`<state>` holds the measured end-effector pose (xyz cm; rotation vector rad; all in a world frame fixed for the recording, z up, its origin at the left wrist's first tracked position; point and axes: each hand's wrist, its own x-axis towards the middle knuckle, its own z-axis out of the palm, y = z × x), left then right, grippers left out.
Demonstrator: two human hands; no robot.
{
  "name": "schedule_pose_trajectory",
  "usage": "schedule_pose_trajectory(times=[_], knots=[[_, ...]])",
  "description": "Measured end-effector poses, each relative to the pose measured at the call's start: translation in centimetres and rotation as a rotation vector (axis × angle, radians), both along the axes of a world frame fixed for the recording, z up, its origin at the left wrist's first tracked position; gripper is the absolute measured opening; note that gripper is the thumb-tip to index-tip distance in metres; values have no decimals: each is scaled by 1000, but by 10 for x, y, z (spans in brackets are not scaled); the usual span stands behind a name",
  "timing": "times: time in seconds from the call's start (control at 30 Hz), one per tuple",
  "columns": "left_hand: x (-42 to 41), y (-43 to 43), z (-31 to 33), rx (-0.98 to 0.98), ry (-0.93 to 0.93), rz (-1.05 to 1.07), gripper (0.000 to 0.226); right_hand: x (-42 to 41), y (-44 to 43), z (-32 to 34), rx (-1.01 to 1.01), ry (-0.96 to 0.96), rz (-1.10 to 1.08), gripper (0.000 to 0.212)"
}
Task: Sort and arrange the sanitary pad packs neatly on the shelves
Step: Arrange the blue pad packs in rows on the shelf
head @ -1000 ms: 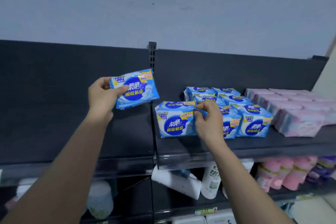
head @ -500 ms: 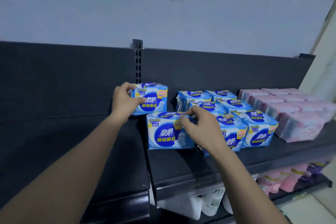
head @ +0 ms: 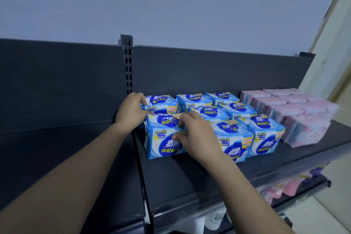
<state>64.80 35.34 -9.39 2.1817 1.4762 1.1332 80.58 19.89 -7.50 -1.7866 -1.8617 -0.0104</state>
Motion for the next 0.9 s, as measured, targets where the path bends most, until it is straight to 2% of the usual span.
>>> schedule_pose_trajectory(times=[0.1, 0.27, 0.37, 0.43, 0.53, 0.63, 0.77, 0.9], knots=[[3, 4, 2, -56, -18, -52, 34, 5, 2, 2, -37, -5, 27, 27], [-4, 4, 1, -369, -335, -256, 36, 9, 7, 8, -69, -120, 21, 26], [-13, -4, 8, -478, -380, -330, 63, 4, 16, 5, -35, -157, -36, 27], [-21, -10, 10, -529, -345, -395, 78, 3, 22, 1, -17, -154, -57, 29], [-29, -23, 12, -633, -200, -547, 97, 2, 24, -3, 15, -139, -87, 31], [-31, -33, 7, -705, -54, -602, 112, 0, 24, -8, 31, -165, -108, 33], [-19, -48, -4, -692, 10, -501, 113, 0, 19, -13, 32, -209, -96, 34], [-24, -67, -5, -605, 148, -295, 115, -3, 6, -17, 77, -310, -30, 47]])
